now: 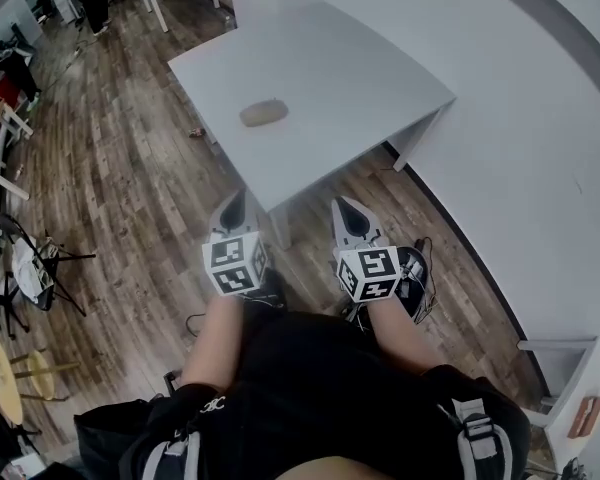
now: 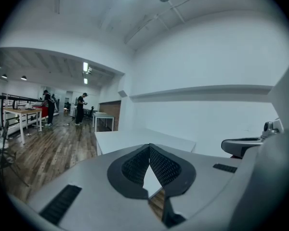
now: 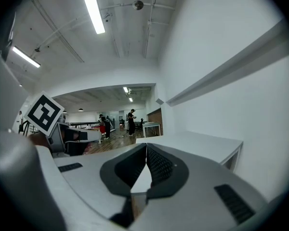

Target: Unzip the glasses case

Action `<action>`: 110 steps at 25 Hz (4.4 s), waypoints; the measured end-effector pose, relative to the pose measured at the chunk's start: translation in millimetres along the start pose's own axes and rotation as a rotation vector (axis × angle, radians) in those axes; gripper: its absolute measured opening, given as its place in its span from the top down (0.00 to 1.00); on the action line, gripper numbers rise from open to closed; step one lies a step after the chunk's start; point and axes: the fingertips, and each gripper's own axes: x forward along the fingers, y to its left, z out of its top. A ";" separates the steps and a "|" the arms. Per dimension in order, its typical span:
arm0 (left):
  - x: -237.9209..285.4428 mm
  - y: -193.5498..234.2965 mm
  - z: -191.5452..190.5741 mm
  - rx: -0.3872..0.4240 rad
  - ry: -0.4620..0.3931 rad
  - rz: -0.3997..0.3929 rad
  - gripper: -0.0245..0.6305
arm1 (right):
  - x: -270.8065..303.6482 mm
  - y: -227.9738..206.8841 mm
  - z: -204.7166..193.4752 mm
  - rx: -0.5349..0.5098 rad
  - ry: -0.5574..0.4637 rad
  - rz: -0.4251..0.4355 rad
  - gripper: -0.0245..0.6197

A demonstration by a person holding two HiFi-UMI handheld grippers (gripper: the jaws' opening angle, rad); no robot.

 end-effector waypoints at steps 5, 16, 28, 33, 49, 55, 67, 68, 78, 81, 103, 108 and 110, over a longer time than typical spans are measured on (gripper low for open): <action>47.2 13.9 5.2 0.044 -0.017 -0.026 0.96 | 30.9 -13.3 4.0 -0.004 -0.033 -0.060 0.94; 156.8 94.8 7.6 -0.049 0.020 -0.152 0.96 | 196.9 -11.1 3.8 -0.027 0.065 -0.011 0.94; 279.8 237.4 37.1 -0.135 0.071 -0.169 0.96 | 391.3 32.3 19.3 -0.078 0.161 0.067 0.94; 332.6 266.4 23.6 -0.138 0.138 -0.203 0.96 | 431.7 18.4 13.2 -0.076 0.199 0.029 0.94; 480.1 197.0 -75.4 0.142 0.595 -0.683 0.66 | 417.6 -81.1 -46.4 0.048 0.297 -0.110 0.94; 519.2 157.1 -104.3 0.283 0.708 -0.805 0.52 | 381.3 -121.2 -64.2 0.039 0.348 -0.187 0.94; 530.9 133.0 -156.4 0.263 1.110 -0.955 0.34 | 331.2 -167.0 -90.3 0.050 0.414 -0.250 0.94; 525.2 128.4 -164.4 0.260 1.145 -0.971 0.28 | 329.6 -168.5 -91.9 0.046 0.419 -0.248 0.94; 482.3 95.7 -195.5 0.743 1.010 -1.004 0.21 | 333.4 -177.8 -86.1 -0.001 0.413 -0.216 0.94; 487.3 108.4 -194.4 0.995 0.889 -0.916 0.41 | 337.0 -170.3 -86.1 -0.014 0.415 -0.194 0.94; 347.2 82.4 -48.8 0.872 0.474 -1.315 0.44 | 388.8 -47.0 51.8 -0.378 0.510 0.807 0.66; 344.9 89.4 -47.0 0.974 0.467 -1.279 0.44 | 397.1 -10.4 22.8 -0.519 0.700 1.013 0.67; 346.2 91.1 -45.4 0.992 0.460 -1.258 0.44 | 396.5 -3.9 4.4 -0.585 0.763 1.047 0.67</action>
